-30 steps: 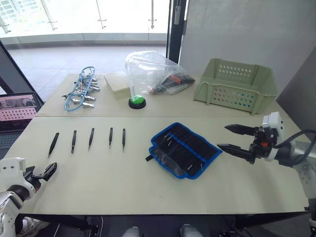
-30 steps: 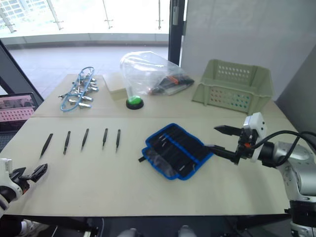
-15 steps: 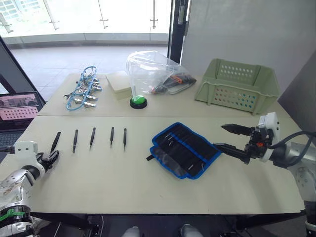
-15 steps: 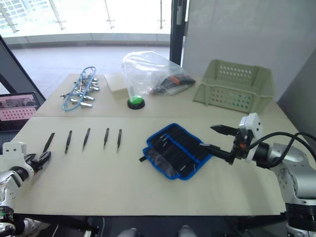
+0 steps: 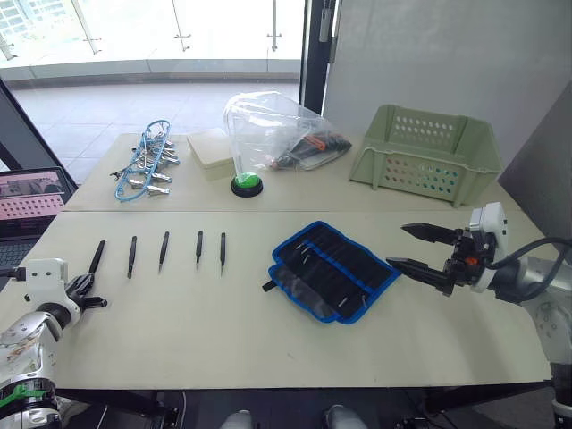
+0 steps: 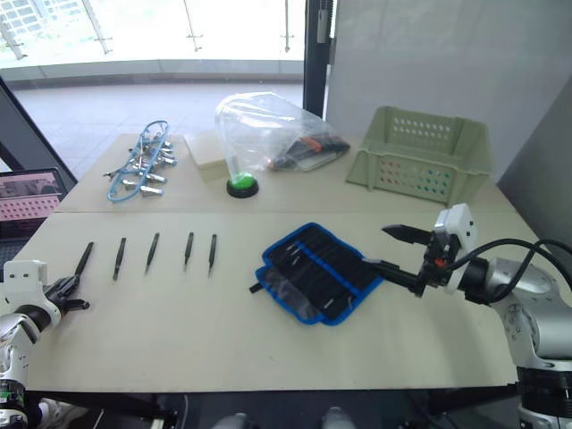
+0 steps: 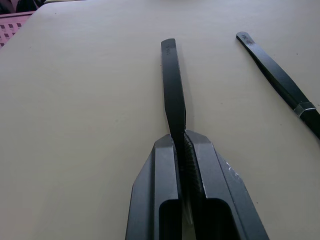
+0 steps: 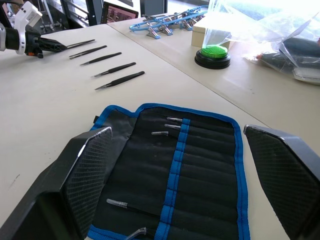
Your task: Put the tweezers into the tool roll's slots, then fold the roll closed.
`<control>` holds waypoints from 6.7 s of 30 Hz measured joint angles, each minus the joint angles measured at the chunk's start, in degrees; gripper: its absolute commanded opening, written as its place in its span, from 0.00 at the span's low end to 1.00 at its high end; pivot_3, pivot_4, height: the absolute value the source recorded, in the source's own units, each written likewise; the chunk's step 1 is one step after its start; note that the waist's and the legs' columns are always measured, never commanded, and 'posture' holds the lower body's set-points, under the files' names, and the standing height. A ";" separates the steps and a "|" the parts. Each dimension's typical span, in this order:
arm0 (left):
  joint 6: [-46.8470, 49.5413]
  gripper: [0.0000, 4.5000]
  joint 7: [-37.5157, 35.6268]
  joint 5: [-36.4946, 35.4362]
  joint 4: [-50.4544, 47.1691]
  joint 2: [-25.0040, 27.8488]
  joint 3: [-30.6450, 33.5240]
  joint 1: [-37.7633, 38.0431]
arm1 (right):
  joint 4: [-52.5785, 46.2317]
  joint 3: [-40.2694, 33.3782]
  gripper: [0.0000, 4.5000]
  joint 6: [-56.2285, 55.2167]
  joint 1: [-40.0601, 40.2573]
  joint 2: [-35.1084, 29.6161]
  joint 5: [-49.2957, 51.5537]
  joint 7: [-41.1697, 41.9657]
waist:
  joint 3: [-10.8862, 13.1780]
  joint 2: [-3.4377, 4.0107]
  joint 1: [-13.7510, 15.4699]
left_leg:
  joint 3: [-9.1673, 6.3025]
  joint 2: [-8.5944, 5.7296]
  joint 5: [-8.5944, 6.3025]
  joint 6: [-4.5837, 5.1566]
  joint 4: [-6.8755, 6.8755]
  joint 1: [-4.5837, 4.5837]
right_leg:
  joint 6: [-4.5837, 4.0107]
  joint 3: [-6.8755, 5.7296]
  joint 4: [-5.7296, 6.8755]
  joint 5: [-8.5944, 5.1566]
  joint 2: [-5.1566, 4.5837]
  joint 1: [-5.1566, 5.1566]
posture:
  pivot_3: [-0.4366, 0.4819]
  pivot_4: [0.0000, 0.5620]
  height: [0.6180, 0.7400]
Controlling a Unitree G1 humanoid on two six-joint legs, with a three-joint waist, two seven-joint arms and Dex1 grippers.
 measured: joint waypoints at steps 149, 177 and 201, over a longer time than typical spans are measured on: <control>17.50 0.99 2.42 -2.44 -55.52 -21.57 4.96 25.85 | 27.00 18.90 0.00 -27.60 -0.71 14.61 -24.71 -12.74 | -0.37 -0.89 0.38 | -0.11 0.04 -0.07 -0.13 -0.07 0.97 | 0.07 0.03 -0.33 -0.08 0.07 1.18 | 0.48 0.27 1.00; 16.34 0.99 13.83 -8.54 -48.59 -18.73 6.68 21.87 | 32.23 18.83 0.00 -30.14 -2.13 14.79 -24.66 -10.83 | -0.69 -1.08 0.88 | -0.15 0.05 -0.15 -0.22 -0.12 1.37 | 0.09 -0.04 -0.37 -0.36 0.11 1.67 | 0.48 0.27 1.00; 12.39 0.44 24.21 5.65 -20.48 -18.24 -6.90 -2.70 | 27.45 17.76 0.00 -28.20 0.58 16.26 -24.63 -13.67 | -0.82 -0.63 0.46 | -0.17 0.04 -0.25 -0.33 -0.31 1.81 | 0.45 -0.05 -0.49 -0.62 0.09 2.02 | 0.48 0.27 1.00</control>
